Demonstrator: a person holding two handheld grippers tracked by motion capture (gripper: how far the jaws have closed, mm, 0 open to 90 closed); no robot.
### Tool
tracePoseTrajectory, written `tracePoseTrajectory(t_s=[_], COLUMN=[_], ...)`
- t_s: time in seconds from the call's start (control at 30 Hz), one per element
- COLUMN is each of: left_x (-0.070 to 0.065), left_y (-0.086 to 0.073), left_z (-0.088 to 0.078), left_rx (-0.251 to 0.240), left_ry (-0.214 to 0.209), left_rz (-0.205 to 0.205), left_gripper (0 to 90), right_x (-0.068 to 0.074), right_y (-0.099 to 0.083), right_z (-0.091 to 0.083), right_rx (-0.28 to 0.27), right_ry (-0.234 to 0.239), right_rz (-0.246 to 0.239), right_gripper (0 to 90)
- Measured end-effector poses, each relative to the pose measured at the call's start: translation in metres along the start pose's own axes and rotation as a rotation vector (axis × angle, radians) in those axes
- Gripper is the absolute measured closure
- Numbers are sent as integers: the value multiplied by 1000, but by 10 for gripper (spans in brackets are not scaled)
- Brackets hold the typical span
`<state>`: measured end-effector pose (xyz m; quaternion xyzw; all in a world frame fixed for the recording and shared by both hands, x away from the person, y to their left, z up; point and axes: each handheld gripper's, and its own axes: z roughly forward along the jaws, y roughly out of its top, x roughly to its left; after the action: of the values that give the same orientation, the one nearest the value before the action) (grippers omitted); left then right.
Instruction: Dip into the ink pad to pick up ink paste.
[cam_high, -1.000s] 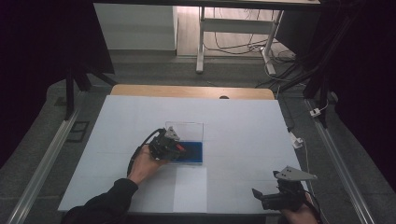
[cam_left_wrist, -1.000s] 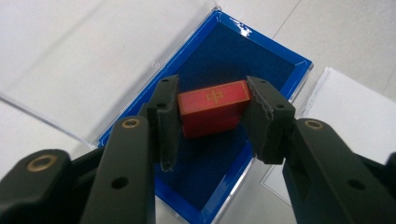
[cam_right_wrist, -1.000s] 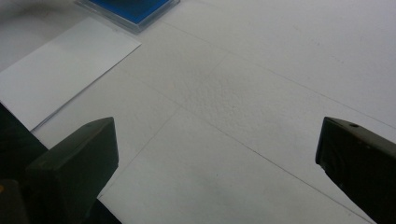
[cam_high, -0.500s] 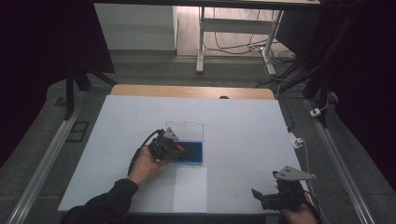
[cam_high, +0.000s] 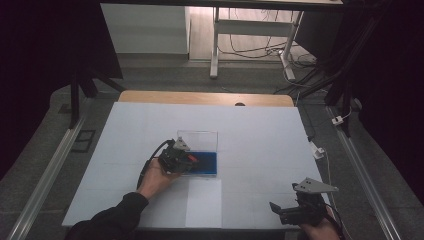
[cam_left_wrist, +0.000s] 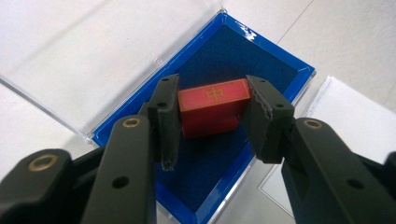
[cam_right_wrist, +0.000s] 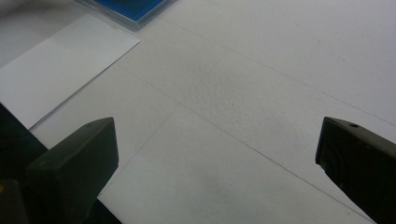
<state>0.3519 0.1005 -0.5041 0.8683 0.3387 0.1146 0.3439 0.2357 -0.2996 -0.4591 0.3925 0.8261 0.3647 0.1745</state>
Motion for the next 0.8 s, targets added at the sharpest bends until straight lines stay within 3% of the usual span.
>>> tracePoseTrajectory(t_s=[0.13,0.27,0.37,0.47,0.63,0.8], left_x=[-5,3,3,-1,-1,-4], left_y=[0,-2,-2,-2,-1,0], left_z=[0,0,0,0,0,0], left_rx=[4,-9,-16,-15,-5,-4], left_ry=[29,-18,-21,8,11,30], left_rz=[17,-28,-42,-32,-26,9], left_gripper=[585,584,584,585,585,582], right_x=[0,0,0,0,0,0], right_y=[0,0,0,0,0,0], right_z=[0,0,0,0,0,0], right_rx=[4,3,2,3,4,3], right_ry=[0,0,0,-1,-3,-2], right_rz=[-3,-2,-3,-3,-7,-7], right_gripper=[0,0,0,0,0,0])
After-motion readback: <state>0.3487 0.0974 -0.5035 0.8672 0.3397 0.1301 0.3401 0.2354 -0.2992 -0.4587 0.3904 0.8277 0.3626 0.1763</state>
